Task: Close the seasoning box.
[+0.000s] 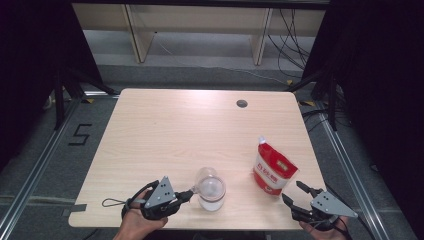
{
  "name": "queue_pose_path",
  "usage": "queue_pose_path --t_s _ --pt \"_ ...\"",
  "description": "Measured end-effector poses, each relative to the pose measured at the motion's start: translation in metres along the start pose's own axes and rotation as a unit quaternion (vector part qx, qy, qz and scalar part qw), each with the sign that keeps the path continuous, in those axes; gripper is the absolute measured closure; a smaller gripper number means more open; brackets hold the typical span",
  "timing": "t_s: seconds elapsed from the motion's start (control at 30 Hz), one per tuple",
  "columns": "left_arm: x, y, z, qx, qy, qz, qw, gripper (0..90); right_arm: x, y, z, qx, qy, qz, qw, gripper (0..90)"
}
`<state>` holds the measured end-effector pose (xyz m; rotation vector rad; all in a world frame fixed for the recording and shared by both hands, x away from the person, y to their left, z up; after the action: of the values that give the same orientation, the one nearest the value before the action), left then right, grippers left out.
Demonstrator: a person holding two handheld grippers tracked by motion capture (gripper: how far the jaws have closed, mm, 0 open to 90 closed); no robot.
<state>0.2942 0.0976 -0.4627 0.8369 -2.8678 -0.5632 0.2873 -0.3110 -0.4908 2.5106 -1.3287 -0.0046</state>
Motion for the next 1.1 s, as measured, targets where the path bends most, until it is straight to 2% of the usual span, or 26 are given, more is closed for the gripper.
queue_pose_path --t_s 0.13,0.17,0.23,0.27,0.3,0.33,0.4,0.43,0.53,0.63,0.67,0.7,0.73,0.77,0.8,0.83,0.87,0.9,0.97,1.0,1.03,1.07,1.1 --pt "-0.001 0.002 0.001 -0.009 -0.003 0.002 1.0000 87.0 -0.001 0.000 0.000 0.000 -0.001 -0.004 1.0000 36.2" --pt "0.000 0.002 0.002 -0.005 0.005 0.002 1.0000 86.2 -0.001 0.000 0.000 0.000 0.000 -0.004 1.0000 36.2" --pt "-0.001 0.003 0.002 -0.004 -0.001 0.004 1.0000 83.6 -0.001 -0.001 0.000 -0.001 -0.001 -0.002 1.0000 36.2" --pt "-0.002 0.004 0.002 -0.009 0.001 0.002 1.0000 82.4 0.000 -0.001 0.000 0.000 0.001 0.000 1.0000 36.2" --pt "-0.001 0.004 0.003 -0.001 0.010 0.005 0.9999 80.8 0.000 0.000 0.000 0.001 0.003 -0.001 1.0000 36.2" --pt "-0.002 0.004 0.004 -0.003 0.011 0.004 0.9999 79.3 -0.001 0.000 0.000 -0.002 -0.004 -0.001 1.0000 36.2" --pt "-0.004 0.006 0.004 -0.003 -0.001 0.005 1.0000 76.5 -0.001 -0.001 0.000 -0.001 -0.005 -0.004 1.0000 36.2" --pt "-0.003 0.007 0.006 -0.004 0.016 0.002 0.9999 74.7 -0.001 -0.001 0.000 -0.002 -0.006 -0.004 1.0000 36.1" --pt "-0.005 0.009 0.008 -0.005 0.021 -0.001 0.9998 69.7 0.001 -0.002 -0.001 0.007 0.009 0.002 0.9999 36.1" --pt "-0.006 0.013 0.012 -0.007 0.028 -0.001 0.9996 66.1 0.000 -0.002 0.000 0.002 0.005 0.001 1.0000 36.1" --pt "-0.006 0.013 0.013 -0.004 0.032 -0.003 0.9995 64.1 0.000 -0.002 0.000 0.001 0.003 0.000 1.0000 36.0" --pt "-0.007 0.016 0.013 -0.010 0.026 -0.005 0.9996 61.5 -0.003 -0.001 0.001 -0.006 -0.011 0.002 0.9999 36.0" --pt "-0.007 0.016 0.015 -0.002 0.031 -0.006 0.9995 59.2 -0.001 -0.002 0.000 0.000 -0.002 0.003 1.0000 36.0" --pt "-0.007 0.018 0.016 -0.012 0.035 -0.008 0.9993 56.1 -0.001 -0.001 0.000 -0.006 -0.005 0.000 1.0000 35.9" --pt "-0.007 0.019 0.017 -0.010 0.036 -0.004 0.9993 51.4 -0.001 -0.002 0.000 0.000 -0.003 0.003 1.0000 35.9" --pt "-0.007 0.020 0.018 -0.009 0.043 -0.011 0.9990 46.7 -0.002 -0.002 0.000 0.000 -0.004 0.003 1.0000 35.8" --pt "-0.007 0.022 0.019 -0.007 0.045 -0.011 0.9989 45.1 -0.002 -0.003 0.000 0.002 -0.004 -0.006 1.0000 35.8" --pt "-0.007 0.024 0.020 -0.008 0.047 -0.015 0.9988 43.7 0.000 -0.003 -0.001 0.008 0.009 -0.002 0.9999 35.8" --pt "-0.008 0.026 0.022 -0.010 0.043 -0.014 0.9989 40.9 0.001 -0.003 -0.001 0.007 0.020 0.000 0.9998 35.7" --pt "-0.008 0.027 0.024 -0.010 0.047 -0.016 0.9987 38.5 -0.002 -0.003 0.000 0.000 0.001 -0.003 1.0000 35.7" --pt "-0.009 0.027 0.025 -0.014 0.048 -0.021 0.9985 35.4 -0.002 -0.003 0.000 0.001 0.003 -0.003 1.0000 35.7" --pt "-0.010 0.027 0.027 -0.011 0.046 -0.021 0.9986 34.0 0.000 -0.003 -0.001 0.007 0.018 0.001 0.9998 35.7" --pt "-0.011 0.028 0.029 -0.017 0.046 -0.023 0.9986 33.9 0.000 -0.003 -0.001 0.006 0.016 0.001 0.9999 35.7"
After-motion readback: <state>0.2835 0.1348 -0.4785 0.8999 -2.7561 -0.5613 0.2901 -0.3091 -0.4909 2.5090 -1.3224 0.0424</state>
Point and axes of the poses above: each handheld gripper's, and its own axes: y roughly backward along the jaws, z roughly out of its underside, x roughly to its right, the point moved 3 cm from there along -y, roughly forward along the jaws, and after that the axes turned 8 degrees about x, right-handed, at the moved point
